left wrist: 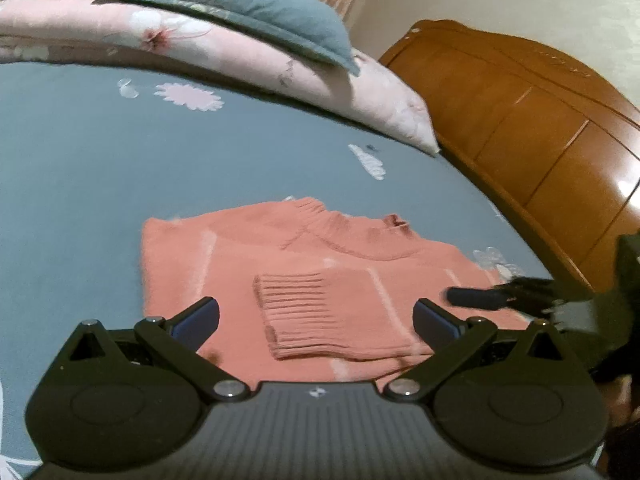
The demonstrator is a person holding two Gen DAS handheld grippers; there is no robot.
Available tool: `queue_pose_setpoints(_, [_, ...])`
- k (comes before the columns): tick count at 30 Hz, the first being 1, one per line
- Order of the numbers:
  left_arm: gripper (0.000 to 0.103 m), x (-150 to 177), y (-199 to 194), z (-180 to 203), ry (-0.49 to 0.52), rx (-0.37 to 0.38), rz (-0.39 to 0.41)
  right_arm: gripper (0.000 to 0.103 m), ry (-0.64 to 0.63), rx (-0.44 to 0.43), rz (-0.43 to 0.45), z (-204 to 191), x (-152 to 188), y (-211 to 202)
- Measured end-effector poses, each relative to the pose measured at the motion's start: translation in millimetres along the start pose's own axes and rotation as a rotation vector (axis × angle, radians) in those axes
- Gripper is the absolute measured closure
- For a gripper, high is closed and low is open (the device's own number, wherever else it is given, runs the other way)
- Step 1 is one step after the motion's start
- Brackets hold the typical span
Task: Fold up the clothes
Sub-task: 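Lift both grippers off the sweater and move them to the ribbed hem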
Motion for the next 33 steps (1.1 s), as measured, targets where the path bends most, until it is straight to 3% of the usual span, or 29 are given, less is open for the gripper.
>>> queue_pose_setpoints(6, [0.001, 3.0, -9.2, 39.4, 0.092, 0.051, 0.005, 0.04, -0.003, 0.131, -0.01, 30.0, 5.3, -91.2])
queue_pose_setpoints(9, [0.001, 7.0, -17.2, 61.5, 0.152, 0.069, 0.007, 0.035, 0.026, 0.156, -0.004, 32.2, 21.3, -131.1])
queue_pose_setpoints(13, [0.001, 17.0, -35.6, 91.1, 0.244, 0.069, 0.023, 0.035, 0.081, 0.146, -0.081, 23.5, 80.2, -147.2])
queue_pose_setpoints(17, [0.001, 47.1, -46.8, 116.6, 0.3, 0.101, 0.015, 0.035, 0.097, 0.101, -0.132, 2.4, 149.0, -144.9])
queue_pose_setpoints(21, [0.001, 101.2, -45.3, 137.3, 0.306, 0.073, -0.067, 0.035, 0.171, 0.051, -0.117, -6.0, 190.2, -140.7])
queue_pose_setpoints(27, [0.001, 173.1, -48.0, 161.3, 0.395, 0.014, -0.219, 0.034, 0.315, 0.005, -0.06, 0.3, 225.6, -163.4])
queue_pose_setpoints(33, [0.001, 210.5, -53.6, 162.7, 0.359, -0.042, -0.293, 0.034, 0.396, -0.019, -0.027, 10.1, 248.8, -192.2])
Point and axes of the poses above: each gripper's, at about its wrist camera, not at the fingertips, and y roughly the way its jaws point, z to its right, x to its underside, the point moved 2 cm from there along y, roughly the way its jaws point, and after that the axes turned 4 degrees about x, right-handed, at the moved point
